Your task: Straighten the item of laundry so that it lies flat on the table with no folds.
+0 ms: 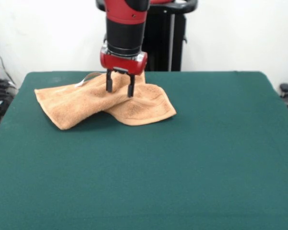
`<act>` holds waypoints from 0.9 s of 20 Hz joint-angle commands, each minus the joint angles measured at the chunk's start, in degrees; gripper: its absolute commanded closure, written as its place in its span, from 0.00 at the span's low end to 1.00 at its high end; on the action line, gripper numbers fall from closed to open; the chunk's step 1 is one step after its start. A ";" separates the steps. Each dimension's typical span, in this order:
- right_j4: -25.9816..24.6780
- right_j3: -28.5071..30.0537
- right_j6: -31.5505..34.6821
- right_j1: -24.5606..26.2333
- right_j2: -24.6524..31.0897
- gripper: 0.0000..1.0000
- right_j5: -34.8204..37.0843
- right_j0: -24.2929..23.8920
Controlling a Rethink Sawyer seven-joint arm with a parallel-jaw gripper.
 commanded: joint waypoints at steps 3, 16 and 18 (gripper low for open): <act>1.34 -0.19 6.91 2.93 7.71 0.00 5.19 3.46; 1.65 -2.04 6.87 4.23 7.73 0.00 4.41 4.30; 1.54 -2.44 6.84 5.07 7.90 0.00 3.55 4.13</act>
